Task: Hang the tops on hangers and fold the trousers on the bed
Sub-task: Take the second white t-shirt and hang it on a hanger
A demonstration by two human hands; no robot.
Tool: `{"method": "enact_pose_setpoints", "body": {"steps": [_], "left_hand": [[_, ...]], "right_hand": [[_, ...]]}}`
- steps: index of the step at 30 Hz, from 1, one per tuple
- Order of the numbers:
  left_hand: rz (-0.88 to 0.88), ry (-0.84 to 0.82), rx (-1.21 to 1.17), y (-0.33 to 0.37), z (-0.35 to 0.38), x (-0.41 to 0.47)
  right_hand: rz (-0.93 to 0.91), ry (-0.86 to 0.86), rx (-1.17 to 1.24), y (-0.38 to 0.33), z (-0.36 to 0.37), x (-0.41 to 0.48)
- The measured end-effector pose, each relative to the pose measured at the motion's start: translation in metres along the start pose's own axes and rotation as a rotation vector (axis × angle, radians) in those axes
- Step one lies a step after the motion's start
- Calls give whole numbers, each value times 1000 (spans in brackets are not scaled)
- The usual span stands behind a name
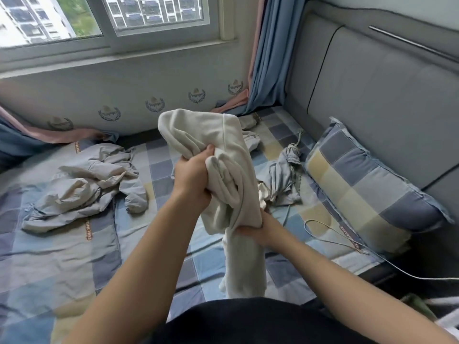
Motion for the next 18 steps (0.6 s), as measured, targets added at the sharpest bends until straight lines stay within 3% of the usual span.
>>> {"method": "enact_pose_setpoints", "body": {"steps": [4, 6, 9, 13, 16, 18], "left_hand": [[64, 57, 0, 13, -11, 7], [137, 74, 87, 19, -20, 12], [111, -60, 406, 9, -23, 10], [-49, -313, 810, -49, -19, -21], [-77, -511, 814, -102, -10, -47], [35, -385, 869, -115, -11, -44]], "right_hand": [[23, 111, -252, 8, -13, 8], [13, 192, -103, -3, -28, 3], [28, 299, 195, -29, -56, -3], [68, 248, 596, -69, -72, 5], [46, 178, 751, -94, -71, 8], [16, 146, 782, -105, -69, 8]]}}
Point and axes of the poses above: each hand's wrist, its own x-axis towards the middle knuckle, its own z-axis out of the palm, y = z × x, the point moved 5 cm from there along x, towards the middle knuckle, and after that the axes turned 2 degrees about -y, right-handed, at the moved point
